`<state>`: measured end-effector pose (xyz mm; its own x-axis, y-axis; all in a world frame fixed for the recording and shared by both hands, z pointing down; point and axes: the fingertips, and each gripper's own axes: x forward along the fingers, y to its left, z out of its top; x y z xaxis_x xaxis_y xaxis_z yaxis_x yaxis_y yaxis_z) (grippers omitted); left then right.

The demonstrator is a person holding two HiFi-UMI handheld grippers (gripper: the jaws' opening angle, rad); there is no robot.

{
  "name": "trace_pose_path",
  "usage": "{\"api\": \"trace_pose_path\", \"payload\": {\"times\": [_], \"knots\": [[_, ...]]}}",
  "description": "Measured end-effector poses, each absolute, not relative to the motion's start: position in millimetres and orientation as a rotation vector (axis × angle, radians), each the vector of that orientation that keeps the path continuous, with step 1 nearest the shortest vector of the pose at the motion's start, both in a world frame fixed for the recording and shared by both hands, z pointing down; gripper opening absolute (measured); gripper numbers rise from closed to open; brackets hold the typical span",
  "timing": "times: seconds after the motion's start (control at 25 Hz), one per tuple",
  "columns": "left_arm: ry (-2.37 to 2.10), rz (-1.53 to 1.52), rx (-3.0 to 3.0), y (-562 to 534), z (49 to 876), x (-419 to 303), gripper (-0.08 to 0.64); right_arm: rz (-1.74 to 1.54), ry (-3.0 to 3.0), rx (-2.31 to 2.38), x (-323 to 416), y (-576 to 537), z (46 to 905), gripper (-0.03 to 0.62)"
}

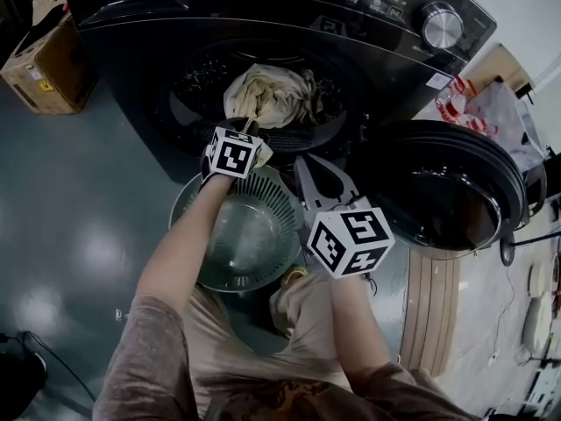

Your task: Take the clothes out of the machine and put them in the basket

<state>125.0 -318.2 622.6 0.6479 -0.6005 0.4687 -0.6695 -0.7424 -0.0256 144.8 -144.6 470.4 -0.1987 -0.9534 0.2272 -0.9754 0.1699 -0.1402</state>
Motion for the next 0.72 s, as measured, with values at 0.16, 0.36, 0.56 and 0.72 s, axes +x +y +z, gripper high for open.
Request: {"api": "trace_pose_path", "payload": {"times": [0.16,0.36,0.56,0.72], "knots": [[-0.972,0.6,2.721,-283,606,109,0.051,0.382,-2.354,1.925,141,-146,470,-0.002],[-0.878,0.535,2.719,-226,594,82,0.049,0.348,-2.338,1.95,143,-147,471,-0.003],[-0.828,0.458,2.687,-177,581,56,0.049,0.341,-2.341,2.016,151,-149,466,-0.003],[-0.803,0.418,2.656,-146,576,40,0.049,0.378,-2.343,2.013,149,-150,473,-0.002]]}}
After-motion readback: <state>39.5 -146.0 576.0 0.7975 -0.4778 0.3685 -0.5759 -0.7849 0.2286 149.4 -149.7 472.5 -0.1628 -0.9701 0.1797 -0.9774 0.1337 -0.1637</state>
